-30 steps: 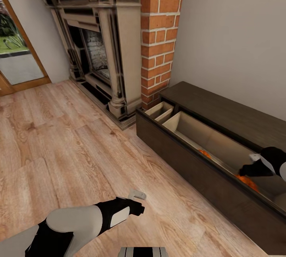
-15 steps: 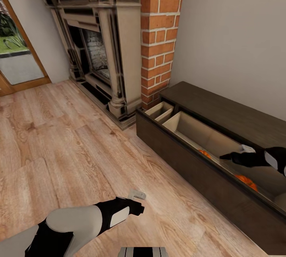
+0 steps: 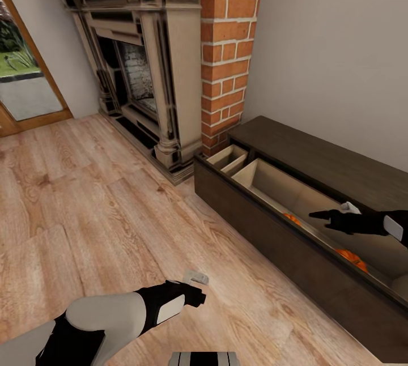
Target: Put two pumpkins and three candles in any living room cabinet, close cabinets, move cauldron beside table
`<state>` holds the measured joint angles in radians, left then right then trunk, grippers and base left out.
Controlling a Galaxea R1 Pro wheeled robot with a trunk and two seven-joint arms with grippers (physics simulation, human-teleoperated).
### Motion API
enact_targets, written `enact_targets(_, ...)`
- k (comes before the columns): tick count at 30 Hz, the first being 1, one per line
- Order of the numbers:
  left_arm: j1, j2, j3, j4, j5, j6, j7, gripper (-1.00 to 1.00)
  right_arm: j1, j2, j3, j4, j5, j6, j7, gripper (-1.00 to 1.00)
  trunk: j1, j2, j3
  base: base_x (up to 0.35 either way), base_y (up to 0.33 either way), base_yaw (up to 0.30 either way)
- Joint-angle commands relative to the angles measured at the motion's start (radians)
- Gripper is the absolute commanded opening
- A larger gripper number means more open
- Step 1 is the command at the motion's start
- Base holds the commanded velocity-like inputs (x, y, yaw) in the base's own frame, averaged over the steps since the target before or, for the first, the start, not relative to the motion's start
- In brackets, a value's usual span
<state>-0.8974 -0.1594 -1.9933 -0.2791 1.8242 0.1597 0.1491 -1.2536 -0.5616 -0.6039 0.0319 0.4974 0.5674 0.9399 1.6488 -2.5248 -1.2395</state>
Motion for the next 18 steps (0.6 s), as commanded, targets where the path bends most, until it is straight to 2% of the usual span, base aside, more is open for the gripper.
enact_targets(1, -0.001, 0.000, -0.004, -0.003, 0.004, 0.001, 0.006, 1.00, -0.001, 0.001, -0.008, 0.002, -0.005, 0.029, 0.022, 1.00, 0.000, 0.000, -0.001, 0.000, 0.000, 0.000)
enact_targets(5, -0.001, 0.000, -0.004, -0.003, 0.004, 0.001, 0.006, 1.00, -0.001, 0.007, -0.008, 0.003, -0.039, 0.088, 0.081, 1.00, 0.000, 0.000, -0.001, 0.000, 0.000, 0.000)
enact_targets(9, -0.001, 0.000, -0.004, -0.003, 0.004, 0.001, 0.006, 1.00, -0.001, 0.009, -0.011, 0.002, -0.062, 0.142, 0.203, 1.00, 0.000, 0.000, -0.001, 0.000, 0.000, 0.000)
enact_targets(13, -0.001, 0.001, -0.004, -0.002, 0.003, 0.000, 0.006, 1.00, -0.001, 0.009, -0.015, -0.002, -0.067, 0.158, 0.315, 1.00, 0.000, 0.000, -0.001, 0.000, 0.000, 0.000)
enact_targets(18, -0.001, 0.001, -0.004, -0.002, 0.002, 0.000, 0.005, 1.00, -0.001, 0.009, -0.020, -0.044, -0.078, 0.162, 0.408, 1.00, 0.000, 0.000, -0.001, 0.000, 0.000, 0.000)
